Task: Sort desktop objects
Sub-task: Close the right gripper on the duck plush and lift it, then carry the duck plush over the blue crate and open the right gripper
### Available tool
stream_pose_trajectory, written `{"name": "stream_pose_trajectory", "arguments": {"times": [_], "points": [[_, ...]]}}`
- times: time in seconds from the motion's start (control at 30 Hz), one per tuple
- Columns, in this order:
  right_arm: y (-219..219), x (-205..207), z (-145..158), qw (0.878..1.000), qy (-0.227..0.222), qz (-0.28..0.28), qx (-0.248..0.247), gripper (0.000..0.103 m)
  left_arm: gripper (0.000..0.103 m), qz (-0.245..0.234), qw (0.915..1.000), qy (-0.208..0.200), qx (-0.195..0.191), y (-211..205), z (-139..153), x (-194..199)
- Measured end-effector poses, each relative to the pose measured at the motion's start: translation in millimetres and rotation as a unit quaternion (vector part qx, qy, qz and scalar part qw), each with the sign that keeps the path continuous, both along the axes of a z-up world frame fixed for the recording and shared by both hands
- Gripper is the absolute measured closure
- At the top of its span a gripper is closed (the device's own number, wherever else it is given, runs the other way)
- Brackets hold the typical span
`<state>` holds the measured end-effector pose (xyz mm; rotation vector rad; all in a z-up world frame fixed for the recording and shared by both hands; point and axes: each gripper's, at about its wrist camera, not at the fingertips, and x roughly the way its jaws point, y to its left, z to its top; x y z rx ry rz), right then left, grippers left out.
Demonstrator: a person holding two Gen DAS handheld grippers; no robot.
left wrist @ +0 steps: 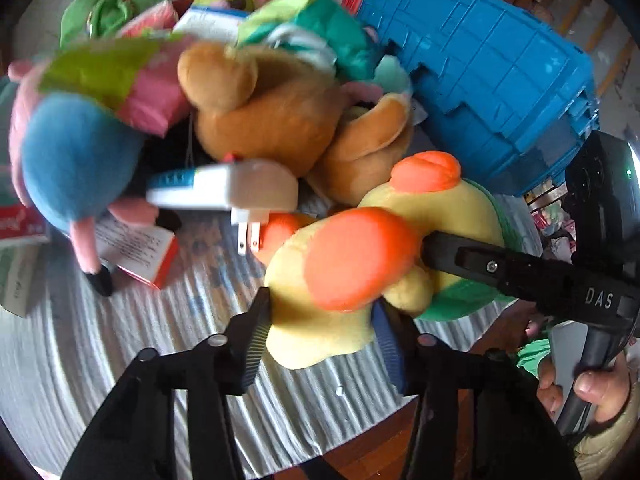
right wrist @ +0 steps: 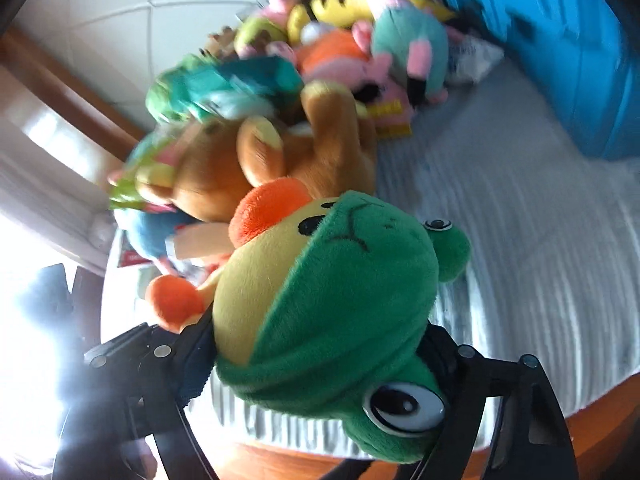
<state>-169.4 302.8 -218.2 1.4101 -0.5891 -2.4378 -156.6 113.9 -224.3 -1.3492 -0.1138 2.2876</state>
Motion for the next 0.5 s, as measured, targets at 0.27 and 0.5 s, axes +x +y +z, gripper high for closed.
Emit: {"name": "stream_pose_trajectory", "arguments": {"times": [0.27,0.5], "points": [[6,5,66,0.999,0.045,-0.019,0.022,0.030,0.075,-0.015,0.9988,0.047,-0.008,6,57,-4],[19,21,100,0.996,0.078,-0.039,0.023,0.031,0.080,-0.032,0.9956,0.087,-0.017,17,89,-11]]}}
